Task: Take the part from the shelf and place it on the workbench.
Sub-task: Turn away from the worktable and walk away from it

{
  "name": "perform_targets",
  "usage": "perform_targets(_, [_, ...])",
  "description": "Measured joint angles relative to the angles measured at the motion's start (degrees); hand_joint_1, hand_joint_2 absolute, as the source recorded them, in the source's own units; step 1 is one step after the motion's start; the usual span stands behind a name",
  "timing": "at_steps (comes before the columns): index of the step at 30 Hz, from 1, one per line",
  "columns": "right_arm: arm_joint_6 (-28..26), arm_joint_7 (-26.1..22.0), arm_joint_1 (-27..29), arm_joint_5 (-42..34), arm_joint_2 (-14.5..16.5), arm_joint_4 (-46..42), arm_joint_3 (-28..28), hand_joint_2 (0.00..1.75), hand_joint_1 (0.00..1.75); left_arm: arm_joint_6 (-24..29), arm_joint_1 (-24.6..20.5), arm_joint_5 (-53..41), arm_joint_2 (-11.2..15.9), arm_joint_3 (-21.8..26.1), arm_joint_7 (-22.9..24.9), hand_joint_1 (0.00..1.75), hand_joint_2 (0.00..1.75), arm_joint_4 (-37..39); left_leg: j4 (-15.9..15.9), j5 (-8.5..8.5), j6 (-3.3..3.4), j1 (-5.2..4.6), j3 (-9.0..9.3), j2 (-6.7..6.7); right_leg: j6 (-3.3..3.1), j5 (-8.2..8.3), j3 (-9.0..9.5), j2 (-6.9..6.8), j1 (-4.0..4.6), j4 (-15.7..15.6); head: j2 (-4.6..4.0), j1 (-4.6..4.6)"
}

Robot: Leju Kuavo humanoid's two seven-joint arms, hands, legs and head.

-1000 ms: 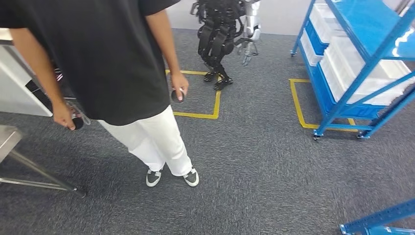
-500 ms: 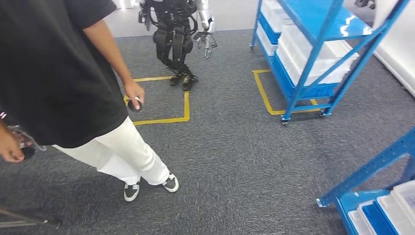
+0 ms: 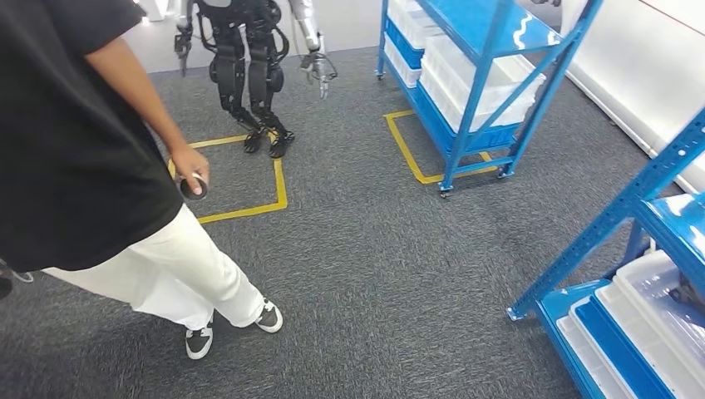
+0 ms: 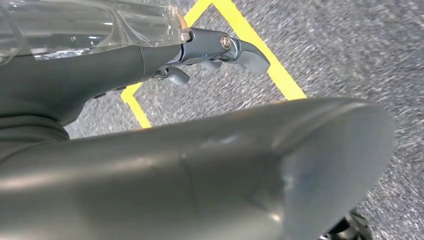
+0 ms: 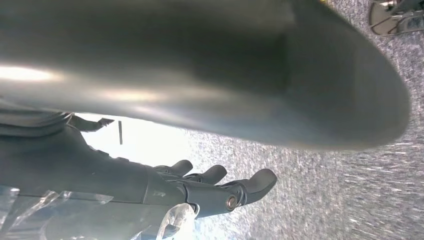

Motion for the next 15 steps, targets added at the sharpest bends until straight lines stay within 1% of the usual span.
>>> perform_targets(1, [0.11,-0.01,-0.11,-0.1,-0.01,0.0,-0.01,0.0,0.0,-0.01,-0.15,-0.07,-0.01,0.0,-0.07,0.0,0.0,0.0,0.06,-0.12,-0.29,-0.15,0.11,0.45,-0.28,1.02,1.82,-1.02,0.08,-3.34,0.0,-0.01])
perform_targets(2, [0.31,-0.04,-0.19,-0.23,-0.01,0.0,-0.01,0.0,0.0,-0.01,-0.32,-0.13,-0.01,0.0,-0.13,0.0,0.0,0.0,0.1,-0.26,-0.65,-0.31,0.26,0.91,-0.63,1.44,2.78,-1.69,0.17,-5.25,0.0,-0.03])
perform_targets(3, [0.55,-0.07,-0.22,-0.49,0.01,0.0,-0.01,0.0,0.0,-0.01,-0.5,-0.17,-0.01,0.0,-0.18,0.0,0.0,0.0,0.1,-0.4,-1.04,-0.39,0.41,1.35,-1.02,1.42,2.86,-1.68,0.32,-5.69,0.0,-0.05])
perform_targets(4, [0.8,-0.11,-0.21,-0.75,0.01,0.0,-0.01,0.0,0.0,-0.02,-0.7,-0.19,-0.01,0.0,-0.19,0.0,0.0,0.0,0.08,-0.49,-1.41,-0.31,0.57,1.83,-1.41,1.56,2.73,-1.03,0.38,-5.74,0.0,-0.06])
perform_targets(5, [1.1,-0.13,-0.16,-1.01,0.03,0.0,-0.01,0.0,0.0,-0.05,-0.88,-0.2,-0.01,0.0,-0.13,0.0,0.0,0.0,0.22,-0.67,-1.8,-0.17,0.68,1.99,-1.81,1.68,2.67,-0.5,0.31,-5.8,0.0,-0.06])
perform_targets(6, [1.42,-0.13,-0.13,-1.25,0.04,0.0,-0.01,0.0,0.0,-0.09,-1.0,-0.24,-0.01,0.0,-0.07,0.0,0.0,0.0,0.97,-1.3,-2.2,-0.03,0.52,1.42,-2.16,1.87,2.62,0.04,0.22,-5.86,0.0,-0.08])
perform_targets(7, [1.71,-0.09,-0.17,-1.36,0.08,0.0,-0.02,0.0,0.0,-0.14,-1.03,-0.27,-0.01,-0.01,-0.01,0.0,0.0,0.0,2.98,-2.66,-2.58,0.11,-0.23,0.29,-2.52,2.11,2.53,0.58,0.06,-5.93,0.0,-0.1])
perform_targets(8, [1.97,-0.04,-0.21,-1.45,0.15,0.0,-0.02,0.0,0.0,-0.18,-0.95,-0.28,-0.01,-0.01,0.04,0.0,0.0,0.0,6.36,-4.65,-2.89,0.24,-1.65,-1.18,-2.78,2.3,2.37,1.16,-0.07,-5.94,0.0,-0.14])
perform_targets(9, [2.18,0.0,-0.24,-1.47,0.21,0.0,-0.03,0.0,0.0,-0.21,-0.79,-0.3,-0.01,-0.02,0.04,0.0,0.0,0.0,10.7,-6.91,-3.11,0.3,-3.56,-2.49,-2.95,2.42,2.19,1.84,-0.06,-5.93,0.0,-0.17])
perform_targets(10, [2.32,0.05,-0.24,-1.47,0.29,0.0,-0.03,0.0,0.0,-0.24,-0.56,-0.3,-0.01,-0.03,0.04,0.0,0.0,0.0,15.01,-8.76,-3.23,0.35,-5.55,-3.24,-3.05,2.52,2.02,2.56,-0.03,-5.91,0.0,-0.17])
perform_targets(11, [2.43,0.11,-0.19,-1.47,0.35,0.0,-0.03,0.0,0.0,-0.25,-0.32,-0.29,0.0,-0.04,0.04,0.0,0.0,0.0,17.84,-9.58,-3.26,0.35,-6.92,-3.56,-3.07,2.58,1.92,3.35,-0.01,-5.9,0.0,-0.17])
perform_targets(12, [2.5,0.17,-0.12,-1.47,0.39,0.0,-0.03,0.0,0.0,-0.27,-0.13,-0.3,0.01,-0.04,0.1,0.0,0.0,0.0,18.42,-9.19,-3.22,0.33,-7.29,-3.71,-3.05,2.64,1.9,4.13,0.01,-5.89,0.0,-0.18])
perform_targets(13, [2.54,0.25,-0.08,-1.49,0.41,0.0,-0.03,0.0,0.0,-0.33,-0.04,-0.31,0.02,-0.04,0.2,0.0,0.0,0.0,16.47,-7.67,-3.08,0.33,-6.51,-3.85,-2.99,2.68,1.94,4.9,0.01,-5.88,0.0,-0.19])
perform_targets(14, [2.55,0.33,-0.07,-1.54,0.43,0.0,-0.03,0.0,0.0,-0.4,-0.01,-0.35,0.03,-0.04,0.33,0.0,0.0,0.0,12.54,-5.45,-2.86,0.33,-4.79,-4.23,-2.92,2.73,2.03,5.62,0.01,-5.88,0.0,-0.19])
perform_targets(15, [2.57,0.41,-0.08,-1.6,0.48,0.0,-0.03,0.0,0.0,-0.5,-0.01,-0.45,0.04,-0.04,0.5,0.0,0.0,0.0,7.76,-3.29,-2.56,0.33,-2.73,-5.37,-2.81,2.76,2.1,6.26,0.02,-5.87,0.0,-0.2])
